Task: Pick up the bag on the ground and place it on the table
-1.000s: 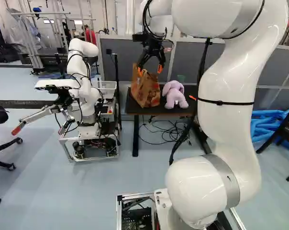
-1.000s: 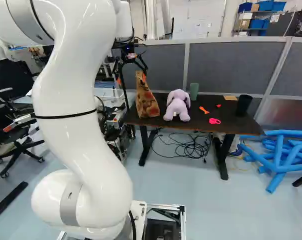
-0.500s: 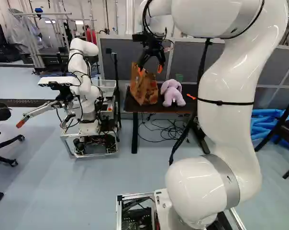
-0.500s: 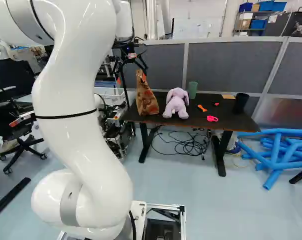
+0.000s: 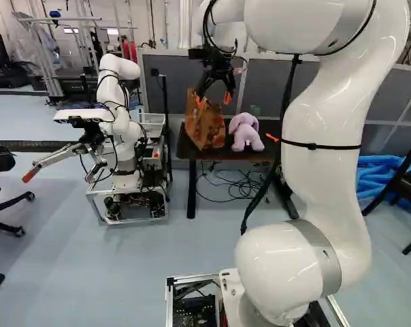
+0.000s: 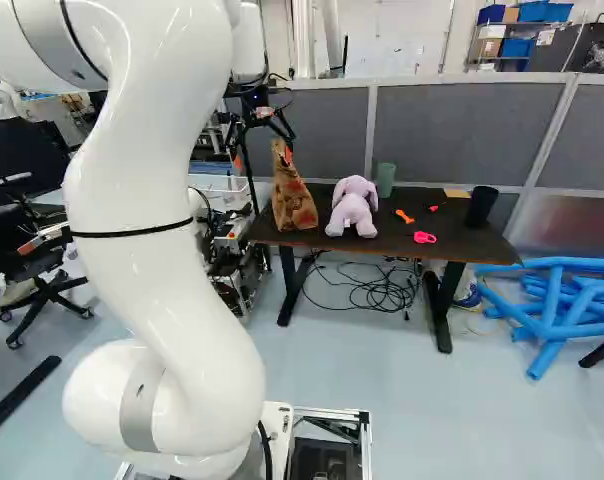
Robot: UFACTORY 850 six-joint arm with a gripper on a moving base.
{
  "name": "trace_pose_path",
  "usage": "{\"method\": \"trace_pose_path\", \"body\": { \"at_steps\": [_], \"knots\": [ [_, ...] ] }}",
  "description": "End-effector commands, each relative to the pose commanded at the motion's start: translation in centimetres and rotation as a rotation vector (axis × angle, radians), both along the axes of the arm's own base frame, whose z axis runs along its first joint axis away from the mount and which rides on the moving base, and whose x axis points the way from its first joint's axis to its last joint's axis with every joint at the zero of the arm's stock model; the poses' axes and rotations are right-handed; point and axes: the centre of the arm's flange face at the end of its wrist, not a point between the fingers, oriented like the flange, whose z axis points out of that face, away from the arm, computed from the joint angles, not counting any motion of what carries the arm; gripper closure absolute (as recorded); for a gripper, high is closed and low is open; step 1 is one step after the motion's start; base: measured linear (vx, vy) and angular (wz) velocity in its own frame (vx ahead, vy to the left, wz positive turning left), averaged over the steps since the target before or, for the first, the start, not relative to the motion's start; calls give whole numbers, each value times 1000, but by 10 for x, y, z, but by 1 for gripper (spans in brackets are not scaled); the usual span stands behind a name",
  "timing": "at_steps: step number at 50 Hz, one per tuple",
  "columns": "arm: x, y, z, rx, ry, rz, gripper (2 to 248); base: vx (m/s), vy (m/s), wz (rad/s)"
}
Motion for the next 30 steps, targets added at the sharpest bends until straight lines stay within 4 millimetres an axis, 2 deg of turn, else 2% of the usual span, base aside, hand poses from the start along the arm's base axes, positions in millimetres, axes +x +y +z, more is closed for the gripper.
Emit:
{"method": "trace_pose_path", "body": {
  "at_steps": [30],
  "knots": [
    [-4,-2,-10,2,-34,-16,3,0,0,0]
  ]
}}
